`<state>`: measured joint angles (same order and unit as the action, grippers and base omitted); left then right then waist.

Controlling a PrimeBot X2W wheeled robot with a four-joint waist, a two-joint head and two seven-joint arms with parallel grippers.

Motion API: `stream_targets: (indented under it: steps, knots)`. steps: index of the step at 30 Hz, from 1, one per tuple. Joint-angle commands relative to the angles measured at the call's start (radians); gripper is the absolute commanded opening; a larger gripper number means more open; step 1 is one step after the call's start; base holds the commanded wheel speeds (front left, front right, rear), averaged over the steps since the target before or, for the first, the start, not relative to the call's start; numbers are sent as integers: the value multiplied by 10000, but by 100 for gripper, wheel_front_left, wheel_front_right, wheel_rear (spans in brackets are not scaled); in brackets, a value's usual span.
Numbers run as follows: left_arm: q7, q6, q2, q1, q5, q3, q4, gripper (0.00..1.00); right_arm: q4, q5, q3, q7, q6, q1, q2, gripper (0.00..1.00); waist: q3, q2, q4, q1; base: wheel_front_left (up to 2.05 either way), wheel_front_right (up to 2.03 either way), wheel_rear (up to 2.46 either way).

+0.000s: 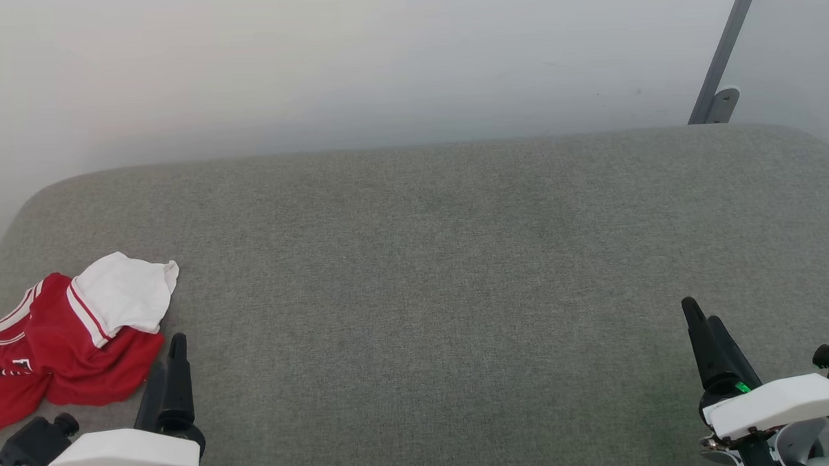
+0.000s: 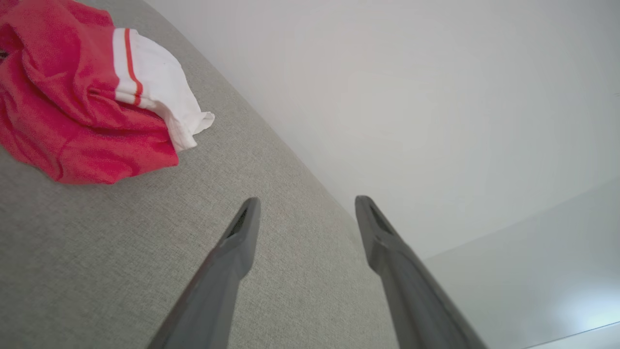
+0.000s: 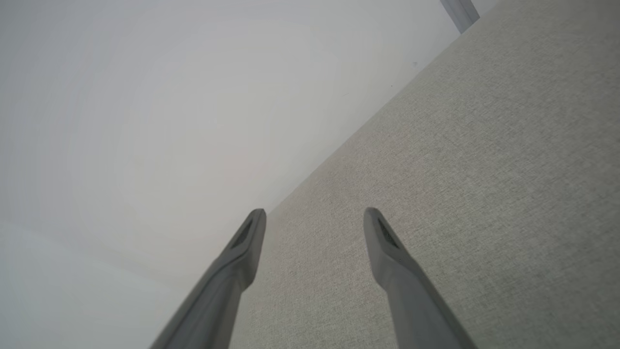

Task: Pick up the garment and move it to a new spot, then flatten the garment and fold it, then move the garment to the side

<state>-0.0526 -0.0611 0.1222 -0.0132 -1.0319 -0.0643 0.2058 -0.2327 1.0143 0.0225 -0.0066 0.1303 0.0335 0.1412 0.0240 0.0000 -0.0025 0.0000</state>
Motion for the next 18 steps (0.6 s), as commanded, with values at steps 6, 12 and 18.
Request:
stream_targets:
  steps: [6,12,18]
  knots:
    - [-253,-225,14,-1,1031,-142,-95,100,246,-874,-114,-249,4,24,174,100,33,0,-8,0,0,0,0]
    - [-447,-357,-31,52,1795,-272,-81,100,296,-1528,-161,-448,4,-31,272,100,62,0,-10,0,0,0,0]
    - [-630,-473,-43,89,2590,-309,-105,100,312,-2147,-240,-643,4,-55,384,100,89,0,-6,0,0,0,0]
